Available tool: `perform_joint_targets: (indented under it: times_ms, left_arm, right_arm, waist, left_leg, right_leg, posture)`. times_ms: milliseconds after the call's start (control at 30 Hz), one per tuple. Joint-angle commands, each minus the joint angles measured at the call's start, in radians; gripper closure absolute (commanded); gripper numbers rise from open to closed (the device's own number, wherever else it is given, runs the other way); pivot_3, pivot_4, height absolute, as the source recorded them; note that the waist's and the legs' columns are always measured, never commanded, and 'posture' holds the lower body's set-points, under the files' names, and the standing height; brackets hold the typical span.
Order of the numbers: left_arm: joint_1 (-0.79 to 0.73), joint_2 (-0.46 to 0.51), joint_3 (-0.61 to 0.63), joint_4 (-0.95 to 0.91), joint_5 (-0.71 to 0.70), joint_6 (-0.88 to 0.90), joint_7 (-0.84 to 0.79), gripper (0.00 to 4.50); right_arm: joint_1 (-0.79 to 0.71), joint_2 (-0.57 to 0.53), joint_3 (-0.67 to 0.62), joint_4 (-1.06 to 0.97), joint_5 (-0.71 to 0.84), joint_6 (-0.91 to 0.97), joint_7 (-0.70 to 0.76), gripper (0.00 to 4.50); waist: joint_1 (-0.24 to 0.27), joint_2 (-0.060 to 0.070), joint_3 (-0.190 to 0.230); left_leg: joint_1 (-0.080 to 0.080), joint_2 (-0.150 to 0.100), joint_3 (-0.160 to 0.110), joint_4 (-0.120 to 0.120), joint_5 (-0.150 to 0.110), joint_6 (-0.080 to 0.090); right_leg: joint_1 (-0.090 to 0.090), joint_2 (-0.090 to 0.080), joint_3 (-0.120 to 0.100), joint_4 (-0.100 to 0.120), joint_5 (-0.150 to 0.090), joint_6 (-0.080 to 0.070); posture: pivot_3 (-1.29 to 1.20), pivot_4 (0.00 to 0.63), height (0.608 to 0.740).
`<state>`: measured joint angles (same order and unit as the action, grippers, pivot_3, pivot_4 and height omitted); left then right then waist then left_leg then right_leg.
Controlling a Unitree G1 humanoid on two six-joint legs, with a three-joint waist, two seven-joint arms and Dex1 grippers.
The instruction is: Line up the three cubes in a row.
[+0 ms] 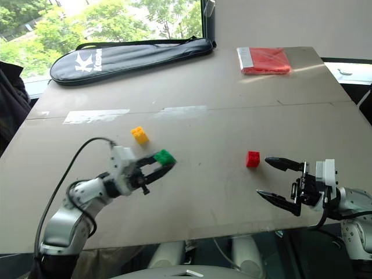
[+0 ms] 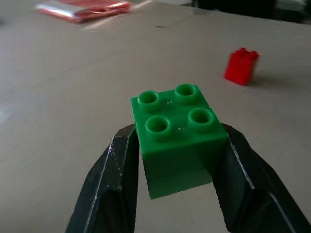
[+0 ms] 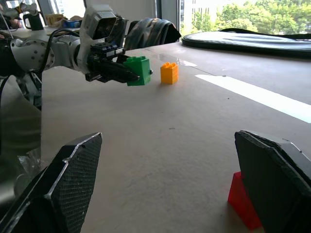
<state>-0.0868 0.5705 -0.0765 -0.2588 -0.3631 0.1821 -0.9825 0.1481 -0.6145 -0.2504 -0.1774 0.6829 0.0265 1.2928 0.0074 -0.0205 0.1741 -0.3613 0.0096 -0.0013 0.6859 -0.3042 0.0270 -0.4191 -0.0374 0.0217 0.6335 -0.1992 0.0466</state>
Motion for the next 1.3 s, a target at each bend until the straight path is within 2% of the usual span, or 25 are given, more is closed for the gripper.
perform_joint_targets:
  times_ms: [33,233,467,633,800,1300]
  left_arm:
    - [-0.162,-0.027,-0.122,0.149,0.069,-0.034,-0.098,2.98]
    - [-0.446,-0.159,-0.299,0.471,0.138,-0.076,-0.279,2.98]
    - [-0.691,-0.301,-0.334,0.866,0.228,-0.254,-0.366,2.98]
    - [-0.746,-0.347,-0.324,1.012,0.27,-0.354,-0.398,2.98]
    - [-0.789,-0.398,-0.296,1.118,0.297,-0.422,-0.352,2.98]
    - [-0.818,-0.441,-0.251,1.225,0.335,-0.495,-0.346,2.98]
  right_arm:
    - [0.009,0.017,-0.033,-0.007,-0.001,-0.025,-0.029,0.0]
    - [0.043,0.036,-0.068,0.01,-0.01,-0.062,-0.055,0.0]
    - [0.071,0.072,-0.073,0.021,-0.007,-0.084,-0.077,0.0]
    - [0.081,0.078,-0.077,0.034,-0.005,-0.094,-0.077,0.0]
    - [0.087,0.07,-0.077,0.03,-0.009,-0.095,-0.079,0.0]
    - [0.083,0.061,-0.069,0.031,-0.011,-0.096,-0.068,0.0]
  waist:
    - [-0.001,0.0,0.0]
    - [0.002,0.0,0.0]
    - [0.004,0.0,0.0]
    - [0.0,0.0,0.0]
    - [0.006,0.0,0.0]
    - [0.006,0.0,0.0]
  left_leg:
    - [0.0,0.0,0.0,0.0,0.0,0.0]
    - [-0.001,-0.001,0.001,0.0,0.0,0.0]
    - [-0.004,0.0,0.0,0.0,0.0,0.0]
    - [-0.005,0.0,0.001,0.0,0.0,0.001]
    - [-0.006,-0.001,-0.001,0.0,0.0,0.001]
    - [-0.005,-0.003,-0.004,0.002,0.0,0.001]
  right_leg:
    - [0.0,0.0,0.001,0.0,0.0,0.0]
    - [0.0,0.001,0.0,0.0,0.002,-0.003]
    - [0.0,0.002,-0.001,-0.002,0.003,-0.002]
    - [0.0,0.002,0.0,-0.005,0.003,-0.001]
    - [0.0,0.002,-0.001,-0.006,0.005,0.001]
    - [0.004,0.002,0.0,-0.006,0.004,0.003]
  posture:
    - [0.0,0.15,0.74]
    - [0.0,0.15,0.74]
    - [0.0,0.15,0.74]
    - [0.0,0.15,0.74]
    - [0.0,0.15,0.74]
    - [0.0,0.15,0.74]
